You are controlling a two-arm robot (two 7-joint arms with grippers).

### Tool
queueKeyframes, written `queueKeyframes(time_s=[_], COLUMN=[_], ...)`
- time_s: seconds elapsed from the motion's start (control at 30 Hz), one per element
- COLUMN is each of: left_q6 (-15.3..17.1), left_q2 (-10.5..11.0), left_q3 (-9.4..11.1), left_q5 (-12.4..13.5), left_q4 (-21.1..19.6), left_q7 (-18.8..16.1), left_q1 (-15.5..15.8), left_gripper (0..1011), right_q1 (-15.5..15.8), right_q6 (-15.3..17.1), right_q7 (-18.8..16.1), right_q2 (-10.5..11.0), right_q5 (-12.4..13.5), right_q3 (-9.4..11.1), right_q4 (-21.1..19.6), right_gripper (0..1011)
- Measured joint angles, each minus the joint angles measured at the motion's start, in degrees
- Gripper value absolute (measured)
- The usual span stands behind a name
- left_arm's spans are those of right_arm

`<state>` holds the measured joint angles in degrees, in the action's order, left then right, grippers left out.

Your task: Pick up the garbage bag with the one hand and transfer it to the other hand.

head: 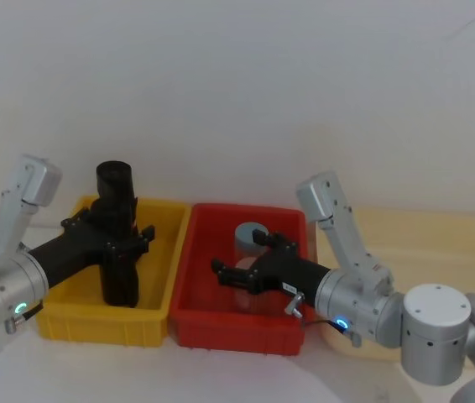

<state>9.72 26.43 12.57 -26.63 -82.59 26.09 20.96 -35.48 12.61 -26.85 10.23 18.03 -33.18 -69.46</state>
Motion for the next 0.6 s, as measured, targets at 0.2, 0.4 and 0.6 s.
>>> queueKeyframes(time_s=[0.2,0.4,0.6], left_q6=[0.0,0.0,0.0], left_q2=[-0.1,-0.1,-0.1], left_q3=[0.2,0.3,0.4], left_q5=[-0.1,-0.2,-0.2], left_q4=[0.4,0.7,0.8], left_q7=[0.3,0.5,0.7], left_q1=[0.3,0.5,0.7], left_gripper=[1000,1000,1000], right_q1=[-1.1,-1.8,-2.2], right_q6=[0.6,2.2,3.8], right_q7=[-0.8,-2.4,-3.8], right_q2=[0.1,0.7,1.6], right_q5=[-0.3,-0.1,0.1], right_q3=[-0.2,-0.6,-1.2], right_q4=[1.6,2.3,2.2], right_gripper=[999,999,999])
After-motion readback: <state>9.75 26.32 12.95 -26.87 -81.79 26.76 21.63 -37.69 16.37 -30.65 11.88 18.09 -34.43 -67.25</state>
